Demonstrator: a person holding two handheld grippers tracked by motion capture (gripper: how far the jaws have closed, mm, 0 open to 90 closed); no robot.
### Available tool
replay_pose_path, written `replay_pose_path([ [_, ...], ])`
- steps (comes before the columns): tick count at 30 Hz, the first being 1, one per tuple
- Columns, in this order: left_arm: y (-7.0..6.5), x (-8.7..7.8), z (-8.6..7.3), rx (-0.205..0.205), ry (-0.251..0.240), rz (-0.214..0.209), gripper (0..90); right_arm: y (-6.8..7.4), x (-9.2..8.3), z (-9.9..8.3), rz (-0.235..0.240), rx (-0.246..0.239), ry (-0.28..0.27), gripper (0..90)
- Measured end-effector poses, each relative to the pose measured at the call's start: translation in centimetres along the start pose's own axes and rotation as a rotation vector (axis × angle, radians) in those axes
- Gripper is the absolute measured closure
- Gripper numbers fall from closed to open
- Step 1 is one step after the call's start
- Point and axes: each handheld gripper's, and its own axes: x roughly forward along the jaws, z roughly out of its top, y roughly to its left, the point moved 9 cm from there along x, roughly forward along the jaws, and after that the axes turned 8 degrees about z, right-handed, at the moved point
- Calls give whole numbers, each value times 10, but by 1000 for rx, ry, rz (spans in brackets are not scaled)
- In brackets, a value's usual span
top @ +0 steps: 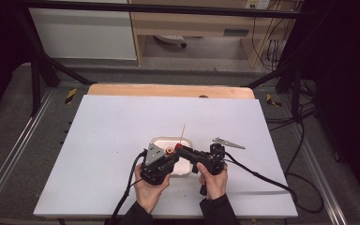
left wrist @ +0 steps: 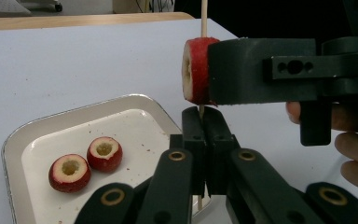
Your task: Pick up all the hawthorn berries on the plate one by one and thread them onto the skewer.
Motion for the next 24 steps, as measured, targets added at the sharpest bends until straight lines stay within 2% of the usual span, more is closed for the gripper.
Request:
replay_pose_path([
  [1, 1, 0, 0, 12, 7, -4, 888, -1, -1, 0, -15, -26, 6, 596],
  [2, 1, 0, 0, 12, 7, -4, 888, -1, -1, 0, -15, -26, 6, 596],
  [3, 6, -1, 0, 30, 20, 2, 887, -1, -3, 3, -28, -55, 5, 504],
  [4, 6, -1, 0, 30, 20, 2, 887, -1, -3, 3, -28, -55, 5, 504],
  [5, 14, -4, 0, 46, 27, 15, 887, -2, -6, 8, -41, -90, 10, 433],
  [6, 14, -4, 0, 46, 27, 15, 887, -2, -6, 8, -41, -90, 10, 433],
  [7, 22, -8, 0, 62, 37, 24, 886, -4, -10, 14, -70, -128, 14, 343],
  [8, 22, -8, 0, 62, 37, 24, 886, -4, -10, 14, -70, -128, 14, 343],
  [9, 30, -13, -1, 90, 47, 34, 886, -7, -12, 18, -97, -164, 27, 283],
  [10, 30, -13, -1, 90, 47, 34, 885, -7, -12, 18, -97, -164, 27, 283],
  [11, 36, -18, -3, 115, 63, 36, 885, -12, -13, 20, -117, -188, 52, 221],
  [12, 36, -18, -3, 115, 63, 36, 885, -12, -13, 20, -117, -188, 52, 221],
  [13, 39, -20, -5, 125, 72, 38, 885, -17, -14, 21, -136, -219, 83, 179],
  [14, 41, -23, -7, 136, 76, 40, 885, -17, -14, 21, -136, -219, 83, 179],
  [15, 44, -25, -10, 152, 83, 48, 884, -23, -14, 21, -157, -252, 121, 131],
  [16, 48, -28, -13, 165, 92, 51, 884, -23, -14, 21, -157, -252, 121, 131],
  [17, 54, -33, -19, 182, 106, 55, 884, -28, -14, 20, -174, -279, 173, 97],
  [18, 54, -33, -19, 182, 106, 55, 884, -28, -14, 20, -174, -279, 173, 97],
  [19, 61, -39, -26, 190, 117, 56, 883, -32, -14, 17, -186, -316, 223, 89],
  [20, 61, -39, -26, 190, 117, 56, 883, -32, -14, 17, -186, -316, 223, 89],
  [22, 67, -43, -32, 190, 126, 61, 883, -35, -13, 15, -191, -351, 272, 82],
  [23, 73, -47, -38, 197, 135, 64, 882, -39, -12, 12, -206, -386, 326, 71],
  [24, 73, -47, -38, 197, 135, 64, 882, -39, -12, 12, -206, -386, 326, 71],
])
